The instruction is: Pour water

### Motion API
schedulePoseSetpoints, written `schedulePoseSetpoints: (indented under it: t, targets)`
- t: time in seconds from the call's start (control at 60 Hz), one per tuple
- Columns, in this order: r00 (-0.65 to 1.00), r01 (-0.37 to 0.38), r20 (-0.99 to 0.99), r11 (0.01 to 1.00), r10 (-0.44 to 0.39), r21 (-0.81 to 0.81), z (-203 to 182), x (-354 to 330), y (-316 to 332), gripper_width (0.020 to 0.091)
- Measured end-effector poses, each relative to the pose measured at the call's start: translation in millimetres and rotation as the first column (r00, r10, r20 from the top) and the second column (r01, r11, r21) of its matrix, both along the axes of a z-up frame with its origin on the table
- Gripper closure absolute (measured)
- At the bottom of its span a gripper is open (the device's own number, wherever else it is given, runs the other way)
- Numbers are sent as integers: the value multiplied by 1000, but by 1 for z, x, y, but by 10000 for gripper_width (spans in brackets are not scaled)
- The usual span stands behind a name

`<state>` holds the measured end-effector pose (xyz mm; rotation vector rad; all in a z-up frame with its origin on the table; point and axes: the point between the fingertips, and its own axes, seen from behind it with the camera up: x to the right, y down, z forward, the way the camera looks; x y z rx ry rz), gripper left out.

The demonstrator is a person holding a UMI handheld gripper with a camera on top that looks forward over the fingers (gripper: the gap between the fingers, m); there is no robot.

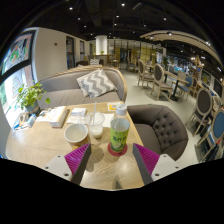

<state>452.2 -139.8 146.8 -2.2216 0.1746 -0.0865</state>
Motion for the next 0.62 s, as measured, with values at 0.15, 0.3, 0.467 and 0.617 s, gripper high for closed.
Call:
schedulePoseSetpoints:
  t: [0.15,0.3,0.467,0.617]
  targets:
    - [1000,-10,3,1000,10,-29,32,-25,-46,250]
    - [1000,-11,1,999,11,-39,51,-43,-77,249]
    - [1000,1,12,999,-1,-47,53,-50,-90,248]
    - [1000,-13,-4,997,13,-70,49,-55,-91,251]
